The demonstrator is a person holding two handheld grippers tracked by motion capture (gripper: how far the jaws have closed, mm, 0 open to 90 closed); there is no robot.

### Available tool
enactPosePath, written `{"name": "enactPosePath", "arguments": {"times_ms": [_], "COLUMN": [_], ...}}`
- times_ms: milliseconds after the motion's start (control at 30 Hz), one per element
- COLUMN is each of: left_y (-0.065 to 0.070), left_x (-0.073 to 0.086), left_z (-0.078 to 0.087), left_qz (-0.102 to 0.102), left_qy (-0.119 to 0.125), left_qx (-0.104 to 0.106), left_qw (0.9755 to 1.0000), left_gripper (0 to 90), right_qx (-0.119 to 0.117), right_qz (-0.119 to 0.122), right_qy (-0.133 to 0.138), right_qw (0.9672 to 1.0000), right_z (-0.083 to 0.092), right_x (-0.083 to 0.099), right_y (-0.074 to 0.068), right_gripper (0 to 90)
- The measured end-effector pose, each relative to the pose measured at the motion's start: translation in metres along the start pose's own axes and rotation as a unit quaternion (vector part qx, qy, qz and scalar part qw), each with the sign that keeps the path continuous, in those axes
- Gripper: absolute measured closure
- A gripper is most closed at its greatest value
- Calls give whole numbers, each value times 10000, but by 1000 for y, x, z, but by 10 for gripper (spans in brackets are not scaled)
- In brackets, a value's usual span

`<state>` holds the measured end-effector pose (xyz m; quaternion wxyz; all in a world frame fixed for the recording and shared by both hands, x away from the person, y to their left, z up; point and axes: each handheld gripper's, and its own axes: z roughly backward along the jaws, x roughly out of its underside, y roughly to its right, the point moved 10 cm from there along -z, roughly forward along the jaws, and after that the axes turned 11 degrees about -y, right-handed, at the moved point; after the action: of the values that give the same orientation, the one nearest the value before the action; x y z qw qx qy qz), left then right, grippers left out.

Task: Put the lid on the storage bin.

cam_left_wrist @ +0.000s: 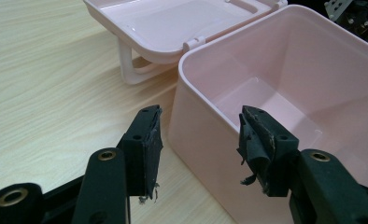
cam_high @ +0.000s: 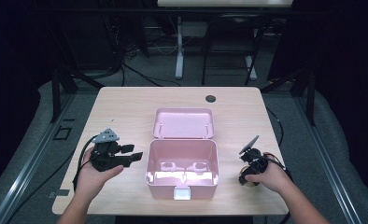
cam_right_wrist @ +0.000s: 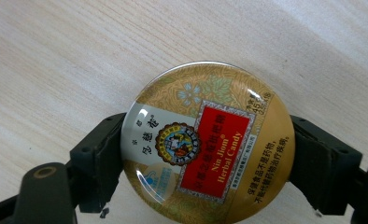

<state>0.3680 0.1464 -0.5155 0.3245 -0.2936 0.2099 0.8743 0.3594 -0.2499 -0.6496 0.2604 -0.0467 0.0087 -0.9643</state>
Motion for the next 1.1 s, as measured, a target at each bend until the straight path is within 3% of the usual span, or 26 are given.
{"name": "enactPosePath", "arguments": {"times_ms": [567, 1100], "left_y": [0, 0], "left_x": [0, 0], "left_z": [-2, -1], "left_qz": [21, 8], "left_qy": [8, 14], "left_qx": [2, -5], "left_qw": [10000, 10000], "left_gripper": [488, 488], "right_qx": [66, 166], "right_qz": [125, 293], "right_qy": [-188, -143], "right_qw": [9997, 9993], "right_z": [5, 29], "right_x": [0, -2], "right_y": [-2, -9], "right_gripper": [196, 197]}}
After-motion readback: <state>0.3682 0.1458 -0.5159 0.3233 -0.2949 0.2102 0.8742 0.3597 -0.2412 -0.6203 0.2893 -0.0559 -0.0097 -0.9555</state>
